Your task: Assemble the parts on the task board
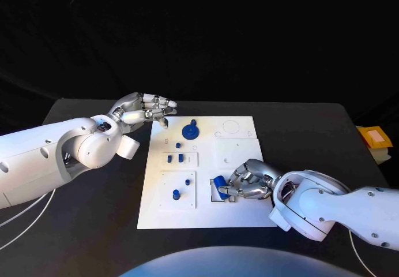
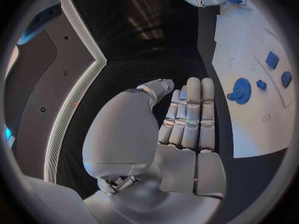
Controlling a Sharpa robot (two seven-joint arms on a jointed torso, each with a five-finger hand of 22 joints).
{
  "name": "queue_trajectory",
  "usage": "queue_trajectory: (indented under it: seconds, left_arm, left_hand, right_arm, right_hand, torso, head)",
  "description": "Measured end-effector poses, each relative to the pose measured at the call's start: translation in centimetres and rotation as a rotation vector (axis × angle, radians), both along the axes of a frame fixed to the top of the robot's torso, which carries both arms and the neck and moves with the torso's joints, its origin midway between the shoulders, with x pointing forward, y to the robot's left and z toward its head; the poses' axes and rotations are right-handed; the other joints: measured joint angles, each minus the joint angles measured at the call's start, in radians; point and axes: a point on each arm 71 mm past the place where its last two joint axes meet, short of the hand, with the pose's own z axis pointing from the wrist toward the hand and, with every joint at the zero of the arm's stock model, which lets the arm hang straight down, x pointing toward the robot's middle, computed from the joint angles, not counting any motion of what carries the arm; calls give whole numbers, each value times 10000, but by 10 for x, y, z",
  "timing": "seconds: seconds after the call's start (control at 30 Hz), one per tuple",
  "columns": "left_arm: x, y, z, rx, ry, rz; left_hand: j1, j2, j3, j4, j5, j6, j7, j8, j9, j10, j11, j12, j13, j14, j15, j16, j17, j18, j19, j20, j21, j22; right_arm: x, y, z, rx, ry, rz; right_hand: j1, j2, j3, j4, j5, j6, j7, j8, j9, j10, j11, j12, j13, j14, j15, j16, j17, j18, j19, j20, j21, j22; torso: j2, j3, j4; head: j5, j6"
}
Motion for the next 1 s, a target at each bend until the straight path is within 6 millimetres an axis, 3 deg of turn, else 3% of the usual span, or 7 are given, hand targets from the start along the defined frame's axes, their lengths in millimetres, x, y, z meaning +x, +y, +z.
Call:
queue_trajectory:
  seconds: [0.17,0.73,0.8,0.87,1.0]
  left_arm:
    - [0,0,0,-1,1,-6]
    - [0,0,0,-1,6,-17]
    - [0,0,0,-1,7,-18]
    - [0,0,0,-1,4,-18]
    - [0,0,0,0,5,-16]
  left_hand:
    - [0,0,0,0,0,0,0,0,0,0,0,0,0,0,0,0,0,-1,0,0,0,-1]
    - [0,0,0,0,0,0,0,0,-1,1,0,-3,0,0,0,0,-8,0,0,0,0,-2]
    - [0,0,0,0,0,0,-1,0,-1,1,0,-3,0,0,0,0,-8,0,0,0,0,-2]
    - [0,0,0,1,0,0,0,0,-1,1,0,-3,-1,0,0,0,-8,0,0,0,0,-2]
    - [0,0,0,0,0,1,-1,0,-1,1,0,-3,0,0,0,0,-8,0,0,0,0,-3]
  right_arm:
    - [0,1,0,-8,46,65]
    - [-1,1,-1,-36,118,181]
    - [0,0,-1,-47,108,189]
    - [0,-2,-1,-66,93,190]
    - [0,-12,1,-147,-18,87]
  right_hand:
    - [-73,-21,-63,6,15,206,-203,68,81,0,0,0,-1,0,0,0,0,0,0,0,0,-1]
    - [-73,-22,-133,-7,-34,155,-156,12,12,0,0,0,-2,0,0,0,0,-1,0,0,0,-3]
    - [-70,-19,-180,-54,-161,155,-156,12,14,0,0,0,-2,0,0,0,-1,-1,0,0,0,4]
    - [116,136,-202,-76,-423,155,-156,12,30,0,0,0,-2,0,0,0,8,0,0,0,0,6]
    - [409,100,-179,-183,-484,156,-156,12,33,0,0,0,-2,0,0,0,8,1,0,0,0,5]
  torso:
    - [-1,0,-2]
    - [-8,1,-8]
    - [-8,1,-7]
    - [-8,1,-7]
    - [-9,1,-4]
  head:
    - [7,-24]
    - [37,-39]
    - [33,-40]
    - [25,-40]
    - [2,-30]
